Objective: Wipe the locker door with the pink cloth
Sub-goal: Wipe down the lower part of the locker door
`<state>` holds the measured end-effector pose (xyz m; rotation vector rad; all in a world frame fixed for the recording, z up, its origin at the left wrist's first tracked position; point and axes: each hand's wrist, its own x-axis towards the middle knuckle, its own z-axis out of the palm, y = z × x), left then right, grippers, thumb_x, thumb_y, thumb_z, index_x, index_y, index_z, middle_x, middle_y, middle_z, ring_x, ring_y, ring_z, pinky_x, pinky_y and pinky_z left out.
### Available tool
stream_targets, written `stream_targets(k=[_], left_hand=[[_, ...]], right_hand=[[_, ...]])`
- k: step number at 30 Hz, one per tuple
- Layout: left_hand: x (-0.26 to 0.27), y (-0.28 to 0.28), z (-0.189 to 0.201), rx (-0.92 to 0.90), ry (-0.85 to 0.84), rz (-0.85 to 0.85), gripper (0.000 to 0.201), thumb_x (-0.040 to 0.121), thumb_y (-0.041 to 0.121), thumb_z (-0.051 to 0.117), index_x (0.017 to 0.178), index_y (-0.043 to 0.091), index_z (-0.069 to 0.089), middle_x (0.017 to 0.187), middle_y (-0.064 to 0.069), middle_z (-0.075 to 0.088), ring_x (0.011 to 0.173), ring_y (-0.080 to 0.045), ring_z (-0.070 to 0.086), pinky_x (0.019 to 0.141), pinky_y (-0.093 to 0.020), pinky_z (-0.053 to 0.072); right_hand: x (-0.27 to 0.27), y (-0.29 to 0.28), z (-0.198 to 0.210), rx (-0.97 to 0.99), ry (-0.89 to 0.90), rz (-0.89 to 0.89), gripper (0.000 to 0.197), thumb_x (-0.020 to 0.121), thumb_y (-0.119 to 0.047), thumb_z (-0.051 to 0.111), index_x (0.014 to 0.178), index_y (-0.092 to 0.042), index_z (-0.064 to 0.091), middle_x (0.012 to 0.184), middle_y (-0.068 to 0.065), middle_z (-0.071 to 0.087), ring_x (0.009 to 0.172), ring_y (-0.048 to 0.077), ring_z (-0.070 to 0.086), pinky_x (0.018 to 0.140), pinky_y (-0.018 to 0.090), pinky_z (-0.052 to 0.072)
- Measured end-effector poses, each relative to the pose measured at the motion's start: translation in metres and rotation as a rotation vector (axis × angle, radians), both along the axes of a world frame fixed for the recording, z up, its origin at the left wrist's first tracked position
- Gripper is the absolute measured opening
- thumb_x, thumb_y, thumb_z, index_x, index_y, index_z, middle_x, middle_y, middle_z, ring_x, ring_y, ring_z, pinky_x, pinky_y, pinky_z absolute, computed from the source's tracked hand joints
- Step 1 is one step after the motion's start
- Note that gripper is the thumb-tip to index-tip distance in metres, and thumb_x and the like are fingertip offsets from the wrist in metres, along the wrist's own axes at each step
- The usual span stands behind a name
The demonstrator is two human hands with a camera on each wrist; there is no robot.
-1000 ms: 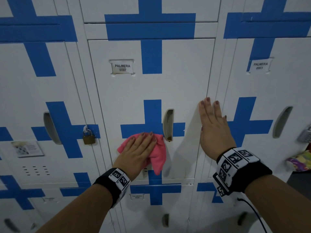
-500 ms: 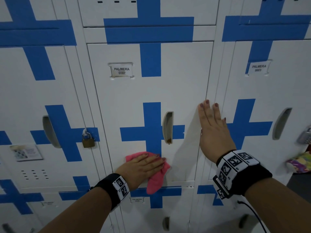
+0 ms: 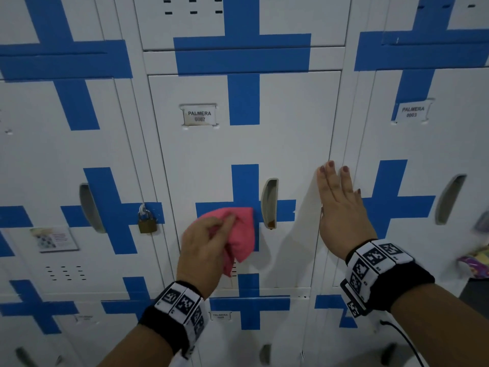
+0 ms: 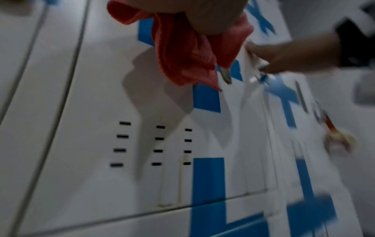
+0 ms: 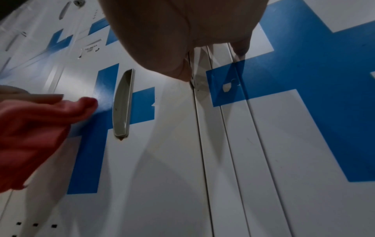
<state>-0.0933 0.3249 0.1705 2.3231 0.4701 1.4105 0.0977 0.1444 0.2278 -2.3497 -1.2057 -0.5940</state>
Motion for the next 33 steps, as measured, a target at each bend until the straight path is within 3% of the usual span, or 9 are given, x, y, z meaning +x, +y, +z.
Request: stream_targets(k=[3, 5, 7, 10, 12, 18, 23, 27, 33], left_hand=[[0.003, -0.005, -0.011, -0.530, -0.445, -0.009, 0.032, 0.084, 0.057, 0.058, 0.102, 0.031, 0.062, 0.108, 0.000, 0.062, 0.103, -0.023, 0.060, 0.086, -0.041, 0.053], [0.011, -0.008, -0.028, -0.662, -0.511, -0.019, 0.040, 0.083, 0.058, 0.058, 0.114, 0.033, 0.058, 0.118, 0.000, 0.059, 0.108, -0.022, 0.059, 0.088, -0.042, 0.053], [0.020, -0.011, -0.055, -0.594, -0.337, 0.022, 0.049, 0.085, 0.056, 0.057, 0.130, 0.038, 0.048, 0.136, 0.000, 0.050, 0.120, -0.021, 0.053, 0.097, -0.046, 0.047], [0.032, -0.006, -0.098, -0.129, 0.111, 0.246, 0.085, 0.075, 0.013, 0.077, 0.145, 0.013, 0.029, 0.153, -0.015, 0.011, 0.137, -0.036, 0.022, 0.104, -0.055, 0.020], [0.033, -0.002, -0.108, -0.036, 0.318, 0.264, 0.101, 0.060, 0.005, 0.085, 0.142, 0.005, 0.027, 0.149, -0.023, 0.018, 0.132, -0.044, 0.026, 0.099, -0.058, 0.022], [0.028, -0.002, -0.115, 0.120, 0.509, 0.346, 0.105, 0.056, 0.020, 0.088, 0.142, 0.017, 0.027, 0.152, -0.011, 0.017, 0.143, -0.027, -0.001, 0.086, -0.074, 0.026], [0.028, -0.004, -0.131, 0.296, 0.514, 0.262, 0.118, 0.051, 0.005, 0.083, 0.147, 0.017, 0.015, 0.157, -0.004, -0.012, 0.144, -0.021, -0.011, 0.098, -0.054, 0.025], [0.024, -0.001, -0.134, 0.401, 0.588, 0.176, 0.135, 0.050, 0.016, 0.087, 0.149, 0.017, -0.005, 0.157, -0.004, -0.013, 0.144, -0.023, -0.008, 0.097, -0.046, 0.032], [0.017, 0.000, -0.112, 0.431, 0.699, 0.130, 0.110, 0.069, 0.059, 0.056, 0.149, 0.014, -0.004, 0.154, -0.001, 0.007, 0.135, -0.024, 0.023, 0.094, -0.053, 0.041]], right_hand=[[0.000, 0.000, 0.000, 0.004, -0.004, -0.005, 0.096, 0.080, 0.007, 0.039, 0.138, -0.030, -0.028, 0.145, -0.016, -0.036, 0.138, 0.015, -0.026, 0.115, 0.050, 0.007], [0.001, 0.001, 0.000, 0.006, -0.011, -0.002, 0.095, 0.080, 0.007, 0.040, 0.140, -0.029, -0.025, 0.147, -0.014, -0.033, 0.139, 0.016, -0.024, 0.115, 0.050, 0.008], [0.001, 0.001, -0.001, 0.002, -0.017, 0.000, 0.094, 0.080, 0.007, 0.040, 0.141, -0.028, -0.024, 0.148, -0.012, -0.031, 0.140, 0.018, -0.023, 0.115, 0.051, 0.008], [0.002, 0.001, -0.001, 0.001, -0.020, -0.002, 0.094, 0.081, 0.007, 0.040, 0.140, -0.027, -0.024, 0.148, -0.011, -0.032, 0.140, 0.019, -0.022, 0.115, 0.050, 0.008], [0.002, 0.001, -0.001, 0.001, -0.022, -0.004, 0.095, 0.080, 0.007, 0.040, 0.140, -0.027, -0.025, 0.147, -0.011, -0.032, 0.139, 0.019, -0.023, 0.115, 0.050, 0.007], [0.000, 0.003, -0.001, 0.005, -0.018, -0.010, 0.093, 0.080, 0.008, 0.038, 0.142, -0.025, -0.023, 0.147, -0.010, -0.032, 0.138, 0.017, -0.026, 0.114, 0.048, 0.001], [0.000, 0.004, -0.002, 0.010, -0.021, -0.016, 0.092, 0.081, 0.008, 0.037, 0.141, -0.026, -0.024, 0.146, -0.011, -0.034, 0.137, 0.016, -0.027, 0.113, 0.047, 0.001], [0.000, 0.003, -0.003, 0.013, -0.026, -0.019, 0.091, 0.081, 0.008, 0.037, 0.142, -0.025, -0.022, 0.146, -0.012, -0.033, 0.138, 0.017, -0.026, 0.114, 0.048, 0.003], [0.000, 0.004, -0.002, 0.006, -0.022, -0.017, 0.091, 0.082, 0.008, 0.037, 0.140, -0.026, -0.026, 0.144, -0.012, -0.036, 0.138, 0.018, -0.027, 0.115, 0.049, 0.003]])
